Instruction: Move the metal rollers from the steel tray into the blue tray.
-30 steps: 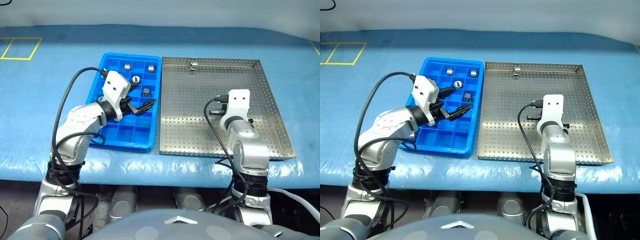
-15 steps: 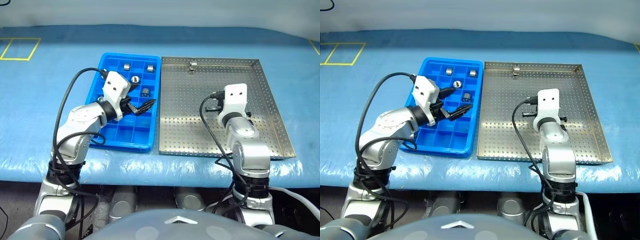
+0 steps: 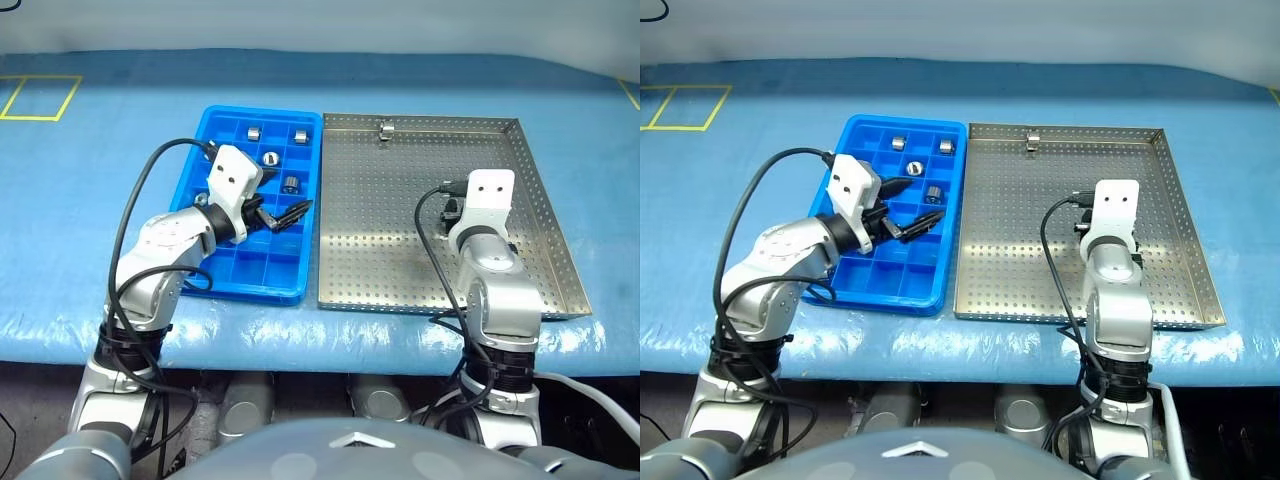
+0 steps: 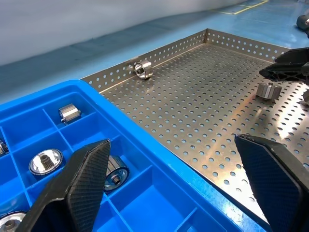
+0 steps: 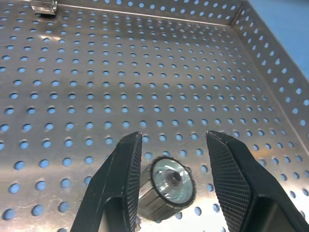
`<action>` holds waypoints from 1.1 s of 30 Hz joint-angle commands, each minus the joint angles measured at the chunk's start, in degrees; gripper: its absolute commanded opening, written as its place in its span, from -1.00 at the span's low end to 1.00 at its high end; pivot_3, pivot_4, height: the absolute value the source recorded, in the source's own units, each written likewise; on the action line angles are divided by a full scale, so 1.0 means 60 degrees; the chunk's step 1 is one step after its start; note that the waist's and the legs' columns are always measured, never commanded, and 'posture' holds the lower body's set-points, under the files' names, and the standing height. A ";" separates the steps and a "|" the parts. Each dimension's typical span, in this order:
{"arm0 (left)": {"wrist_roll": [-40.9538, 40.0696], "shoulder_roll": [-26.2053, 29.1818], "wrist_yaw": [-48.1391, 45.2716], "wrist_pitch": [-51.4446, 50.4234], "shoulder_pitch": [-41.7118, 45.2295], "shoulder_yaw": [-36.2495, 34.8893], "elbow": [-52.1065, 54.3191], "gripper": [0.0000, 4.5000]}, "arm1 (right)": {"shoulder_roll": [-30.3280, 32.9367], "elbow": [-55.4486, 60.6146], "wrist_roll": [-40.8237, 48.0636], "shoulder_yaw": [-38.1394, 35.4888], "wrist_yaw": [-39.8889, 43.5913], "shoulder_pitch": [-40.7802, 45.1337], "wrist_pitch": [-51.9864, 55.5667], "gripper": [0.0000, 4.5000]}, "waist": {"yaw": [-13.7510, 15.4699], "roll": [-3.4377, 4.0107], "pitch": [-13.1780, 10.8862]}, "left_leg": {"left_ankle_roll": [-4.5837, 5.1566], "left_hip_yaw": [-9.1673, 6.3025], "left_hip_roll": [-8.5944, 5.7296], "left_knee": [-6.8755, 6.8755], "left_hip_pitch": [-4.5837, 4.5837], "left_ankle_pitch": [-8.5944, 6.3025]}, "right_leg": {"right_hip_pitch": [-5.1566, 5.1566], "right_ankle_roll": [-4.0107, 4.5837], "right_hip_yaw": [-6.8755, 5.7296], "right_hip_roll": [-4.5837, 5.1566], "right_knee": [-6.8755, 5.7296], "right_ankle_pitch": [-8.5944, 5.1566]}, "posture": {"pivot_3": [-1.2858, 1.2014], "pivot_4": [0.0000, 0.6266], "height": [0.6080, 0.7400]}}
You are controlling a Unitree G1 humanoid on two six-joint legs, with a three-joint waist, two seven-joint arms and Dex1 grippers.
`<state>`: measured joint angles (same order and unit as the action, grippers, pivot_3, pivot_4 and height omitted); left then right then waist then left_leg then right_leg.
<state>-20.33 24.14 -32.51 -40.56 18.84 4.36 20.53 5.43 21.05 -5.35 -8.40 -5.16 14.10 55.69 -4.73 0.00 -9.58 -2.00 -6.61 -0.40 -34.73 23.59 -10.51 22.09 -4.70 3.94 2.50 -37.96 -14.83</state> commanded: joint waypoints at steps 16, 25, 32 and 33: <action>0.0022 -0.0053 0.0076 0.0276 -0.0062 0.0069 0.0219 1.00 | -0.0186 -0.0914 0.0232 -0.0413 -0.0129 -0.0121 -0.0019 -0.02 | 0.0033 0.0000 0.0000 | 0.0000 0.0000 0.0000 0.0011 0.0000 0.0000 | 0.0004 0.0008 0.0000 0.0000 0.0004 -0.0002 | -0.01 -0.52 1.00; 0.0031 -0.0079 0.0102 0.0371 0.0012 0.0056 0.0104 1.00 | -0.0258 -0.0909 0.0451 -0.0587 -0.0089 -0.0122 -0.0225 -0.63 | 0.0040 -0.0005 0.0004 | -0.0001 0.0000 0.0000 0.0001 -0.0011 0.0000 | -0.0017 -0.0003 -0.0002 0.0001 0.0008 -0.0001 | -0.01 -0.52 1.00; 0.0038 -0.0046 0.0107 0.0403 0.0075 -0.0012 0.0044 1.00 | -0.0323 -0.0540 0.0523 -0.0580 -0.0119 -0.0067 -0.0289 -0.63 | 0.0036 -0.0005 0.0004 | -0.0001 -0.0001 0.0000 0.0002 -0.0011 0.0001 | -0.0016 -0.0003 -0.0002 0.0000 0.0008 -0.0002 | -0.02 -0.52 1.00; 0.0031 -0.0052 0.0109 0.0403 0.0082 -0.0019 0.0037 1.00 | -0.0339 -0.0385 0.0543 -0.0563 -0.0114 -0.0037 -0.0286 -0.63 | 0.0036 -0.0005 0.0004 | -0.0001 -0.0002 0.0000 0.0004 -0.0011 0.0000 | -0.0015 -0.0001 -0.0003 0.0000 0.0008 -0.0003 | -0.02 -0.52 1.00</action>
<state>-20.29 23.80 -32.06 -39.45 18.43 5.04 20.24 3.78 16.80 -2.58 -11.45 -5.66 14.05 53.81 -4.51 -0.03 -9.55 -2.01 -6.63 -0.40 -34.70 23.53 -10.51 22.02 -4.71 3.92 2.50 -37.91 -14.85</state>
